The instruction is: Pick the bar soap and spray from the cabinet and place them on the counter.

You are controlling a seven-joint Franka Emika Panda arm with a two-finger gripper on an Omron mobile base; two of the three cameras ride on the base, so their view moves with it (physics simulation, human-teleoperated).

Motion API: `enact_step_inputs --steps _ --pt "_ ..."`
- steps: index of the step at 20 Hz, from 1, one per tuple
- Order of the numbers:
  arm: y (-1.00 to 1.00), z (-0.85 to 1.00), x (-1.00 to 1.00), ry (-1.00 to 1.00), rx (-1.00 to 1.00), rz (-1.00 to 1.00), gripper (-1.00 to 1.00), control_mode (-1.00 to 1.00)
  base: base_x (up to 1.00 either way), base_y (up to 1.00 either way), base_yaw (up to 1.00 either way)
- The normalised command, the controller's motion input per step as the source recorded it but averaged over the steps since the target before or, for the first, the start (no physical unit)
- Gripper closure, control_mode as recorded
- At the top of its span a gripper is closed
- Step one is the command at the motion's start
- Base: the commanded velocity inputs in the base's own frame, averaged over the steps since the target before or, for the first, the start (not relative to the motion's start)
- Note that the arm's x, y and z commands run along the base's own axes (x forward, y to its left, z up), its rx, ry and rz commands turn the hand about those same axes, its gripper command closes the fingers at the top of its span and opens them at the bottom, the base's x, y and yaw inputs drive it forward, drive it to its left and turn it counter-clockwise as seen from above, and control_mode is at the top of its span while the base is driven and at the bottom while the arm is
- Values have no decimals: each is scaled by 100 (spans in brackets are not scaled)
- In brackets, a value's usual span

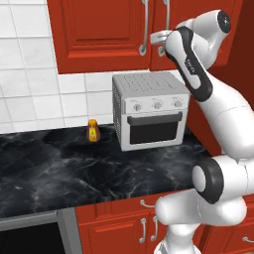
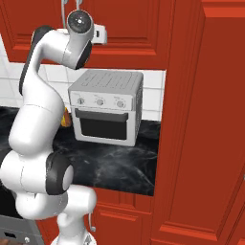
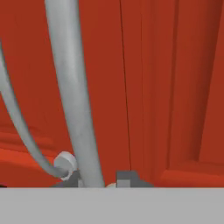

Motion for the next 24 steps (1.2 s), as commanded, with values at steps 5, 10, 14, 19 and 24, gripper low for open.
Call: enact_step_inputs --steps 5,10,14,19,24 --pt "-28 0 -67 -14 -3 3 100 -100 0 0 0" --pt "-31 0 -70 -18 -5 0 100 -100 0 0 0" --pt "-46 0 -55 -9 -3 0 100 -100 0 0 0" --pt "-47 0 -41 -2 -1 2 100 -100 0 0 0" --pt "-36 0 -22 0 0 4 100 -100 0 0 0"
